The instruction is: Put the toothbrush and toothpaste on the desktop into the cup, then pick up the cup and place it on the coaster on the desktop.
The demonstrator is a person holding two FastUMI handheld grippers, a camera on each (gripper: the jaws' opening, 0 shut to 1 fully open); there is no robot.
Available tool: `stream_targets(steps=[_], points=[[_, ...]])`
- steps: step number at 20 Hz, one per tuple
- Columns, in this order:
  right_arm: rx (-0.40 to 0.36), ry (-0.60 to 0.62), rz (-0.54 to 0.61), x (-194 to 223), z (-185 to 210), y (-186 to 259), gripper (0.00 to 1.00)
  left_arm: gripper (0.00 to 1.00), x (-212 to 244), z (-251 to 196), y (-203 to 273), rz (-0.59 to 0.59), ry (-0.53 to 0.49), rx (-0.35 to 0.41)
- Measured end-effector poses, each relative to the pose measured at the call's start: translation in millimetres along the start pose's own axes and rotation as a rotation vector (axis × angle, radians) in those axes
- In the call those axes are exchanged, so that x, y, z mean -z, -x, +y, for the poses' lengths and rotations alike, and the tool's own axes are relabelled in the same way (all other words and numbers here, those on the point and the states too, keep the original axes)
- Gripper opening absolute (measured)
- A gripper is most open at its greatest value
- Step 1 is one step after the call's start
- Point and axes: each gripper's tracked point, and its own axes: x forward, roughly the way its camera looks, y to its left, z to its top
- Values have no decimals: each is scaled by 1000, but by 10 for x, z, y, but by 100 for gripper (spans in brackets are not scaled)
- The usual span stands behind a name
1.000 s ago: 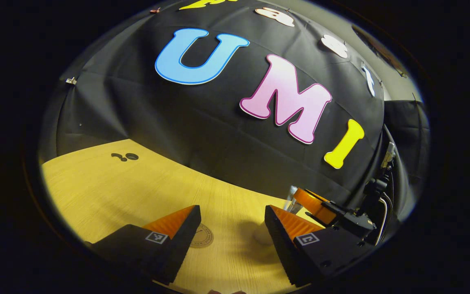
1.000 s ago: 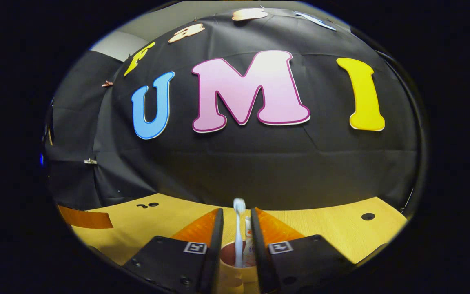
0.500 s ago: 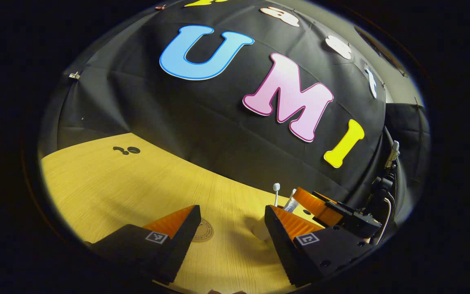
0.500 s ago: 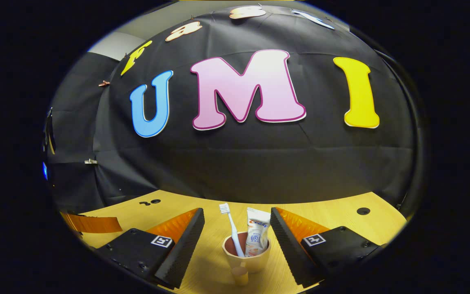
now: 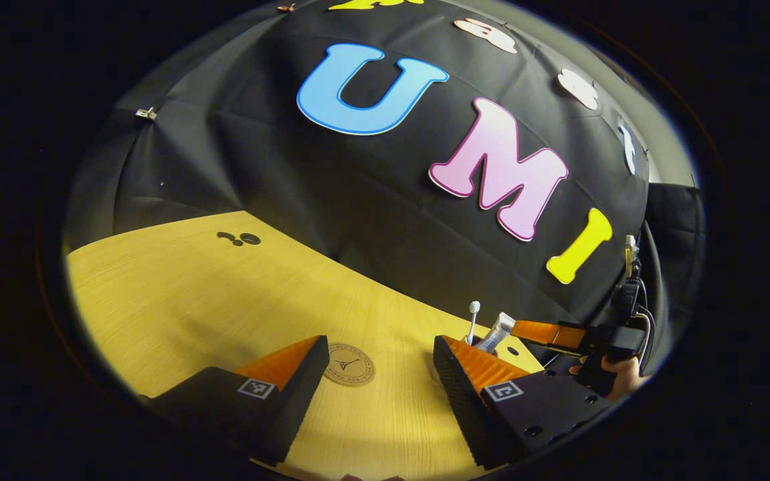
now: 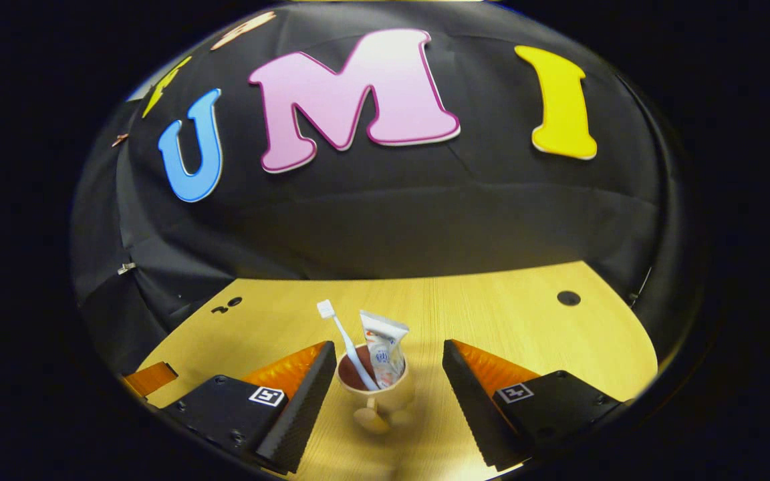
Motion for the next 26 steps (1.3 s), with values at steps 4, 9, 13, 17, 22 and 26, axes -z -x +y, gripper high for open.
stream_targets(steps=[4,9,13,17,22,26], points=[[-23,-47,192,237,40,-64,98,98,-118,150,143,24,12,-39],[-72,-115,459,762,250,-190,98,98,-248,307,352,60,-17,-82],[-58,-144,597,974,285,-315,98,98,-427,351,508,71,-36,-95],[-17,-69,703,1062,208,-460,98,98,-507,419,652,113,-57,-116],[28,-2,795,1324,157,-554,98,98,-619,383,741,123,-35,-118],[59,-47,801,1354,132,-653,92,98,-617,335,808,146,-66,-115]])
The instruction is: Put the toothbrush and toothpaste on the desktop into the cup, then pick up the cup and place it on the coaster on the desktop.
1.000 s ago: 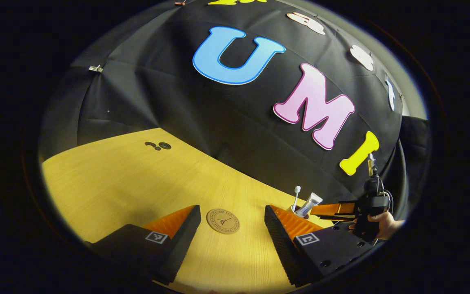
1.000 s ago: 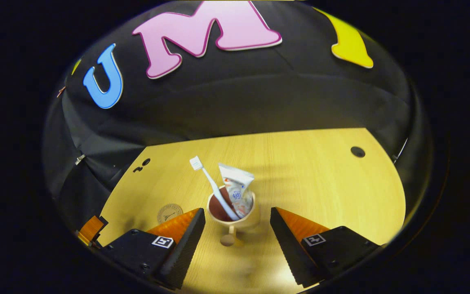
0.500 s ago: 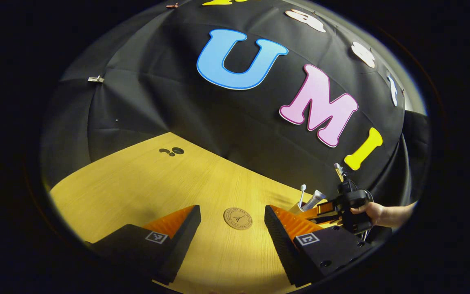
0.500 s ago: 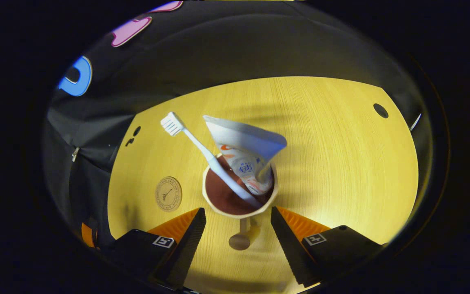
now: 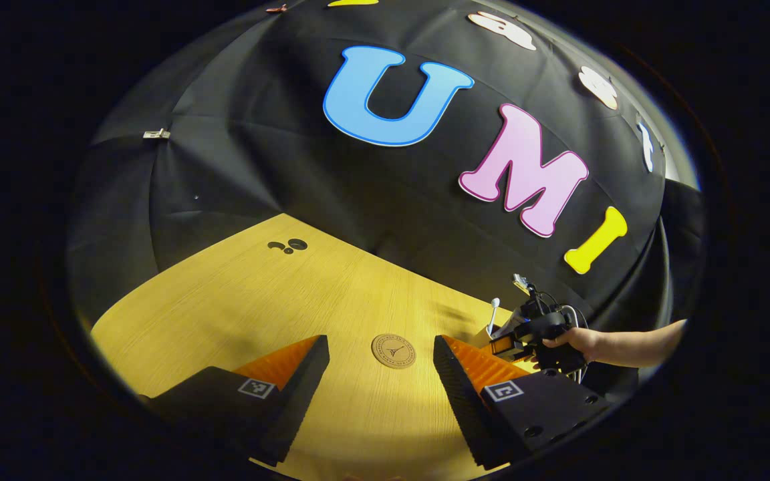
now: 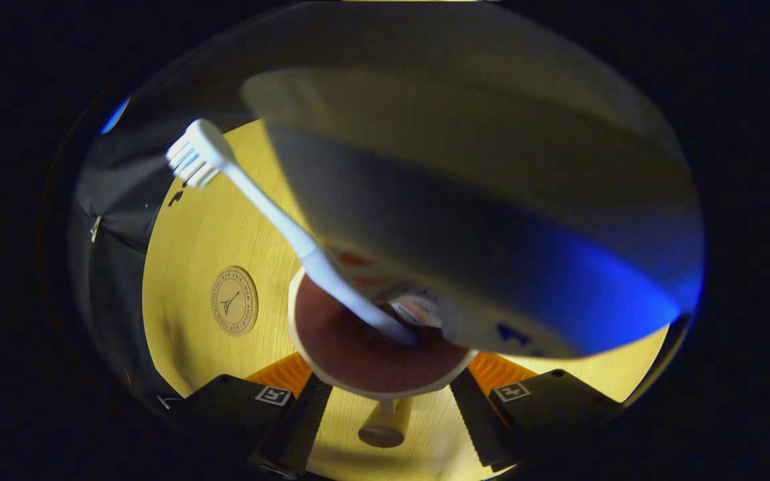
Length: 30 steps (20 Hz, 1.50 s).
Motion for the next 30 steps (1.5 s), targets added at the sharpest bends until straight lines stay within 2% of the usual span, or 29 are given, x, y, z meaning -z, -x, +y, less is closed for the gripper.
stream_targets(steps=[4,8,9,10,11,12,15,16,18,21,25,26,27,30], points=[[21,1,4,-8,-34,21,78,98,158,-43,-3,31,-4,-4],[28,5,15,-26,-41,19,73,98,260,-79,2,60,2,-3],[31,4,24,11,-13,35,65,98,289,-68,4,68,-8,-10],[35,8,30,37,-13,40,68,98,315,-65,12,73,-16,-10],[39,10,33,54,-25,47,59,98,336,-83,6,78,-20,-9],[52,13,40,68,-37,43,39,98,352,-87,10,86,-23,-9],[62,22,43,77,11,15,36,98,373,-92,44,91,-25,-11],[64,32,38,71,12,-1,42,98,379,-93,59,94,-22,-10],[66,36,35,74,4,13,30,98,409,-79,90,100,-17,-12],[74,61,12,45,-35,16,34,98,472,-63,136,113,-14,-15],[86,98,-16,46,-63,-2,31,98,541,-37,159,127,-18,-23],[91,100,-20,46,-72,-2,25,98,555,-36,160,129,-18,-23],[91,99,-24,47,-63,-13,31,98,573,-37,160,131,-18,-23],[98,112,-56,-6,-62,-11,31,98,627,-42,176,139,-25,-24]])
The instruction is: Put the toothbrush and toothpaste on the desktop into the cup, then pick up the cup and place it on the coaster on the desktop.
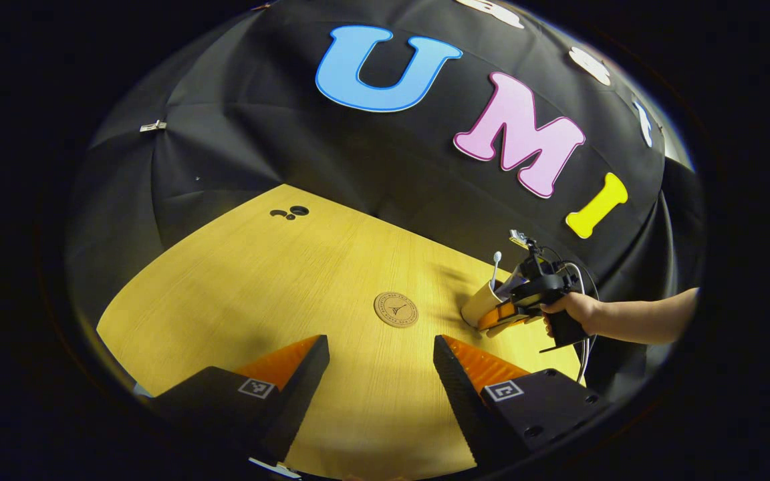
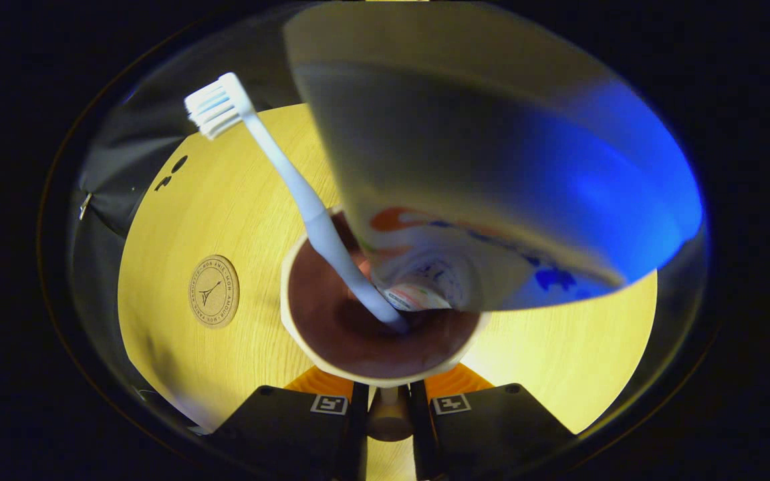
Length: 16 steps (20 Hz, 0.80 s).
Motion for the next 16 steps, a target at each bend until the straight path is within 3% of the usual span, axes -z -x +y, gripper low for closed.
stream_targets(steps=[10,16], points=[[-51,92,-78,-310,202,291,30,98,110,7,62,9,-19,-6],[-108,182,-61,-247,491,426,30,98,242,158,256,6,16,-33]])
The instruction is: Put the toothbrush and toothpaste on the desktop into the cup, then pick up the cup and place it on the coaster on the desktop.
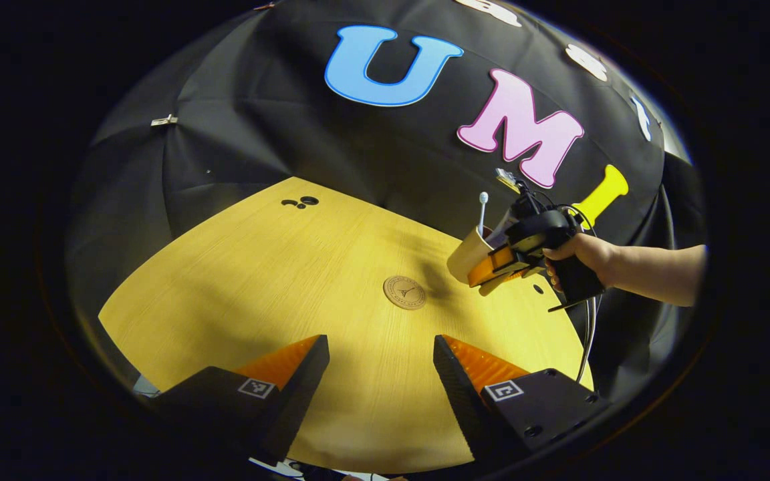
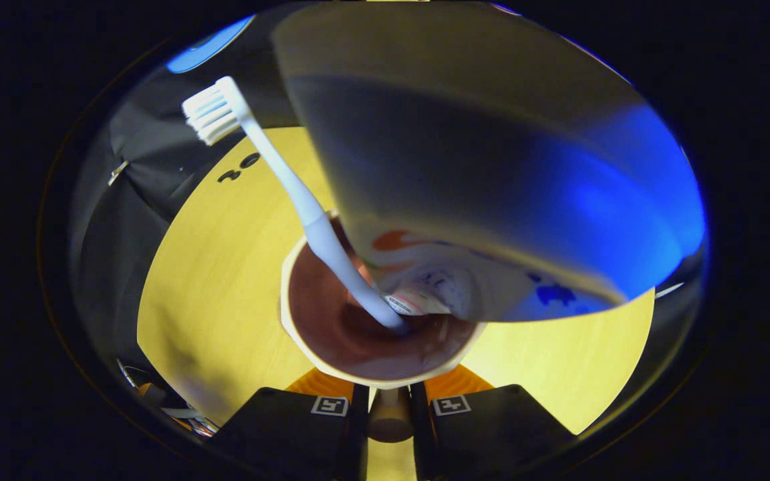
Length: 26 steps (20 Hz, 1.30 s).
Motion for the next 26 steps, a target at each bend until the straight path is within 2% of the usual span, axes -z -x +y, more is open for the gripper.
stream_targets(steps=[8,15,16,17,19,20,21,22,26], points=[[-44,113,48,66,539,-354,31,98,158,228,209,11,34,-50],[-14,157,91,183,618,-411,31,98,224,255,327,13,37,-58],[-14,149,95,191,626,-413,25,98,245,263,344,18,35,-59],[-13,138,97,200,615,-418,31,98,269,262,360,21,33,-59],[-5,131,104,218,610,-442,31,98,306,276,386,29,32,-63],[-4,127,115,235,612,-463,25,98,317,288,400,31,33,-65],[-4,122,125,258,624,-514,26,98,327,296,413,33,34,-67],[-3,115,124,254,622,-507,31,98,327,301,422,33,35,-68],[-13,120,103,216,614,-433,35,98,315,313,431,31,37,-70]])
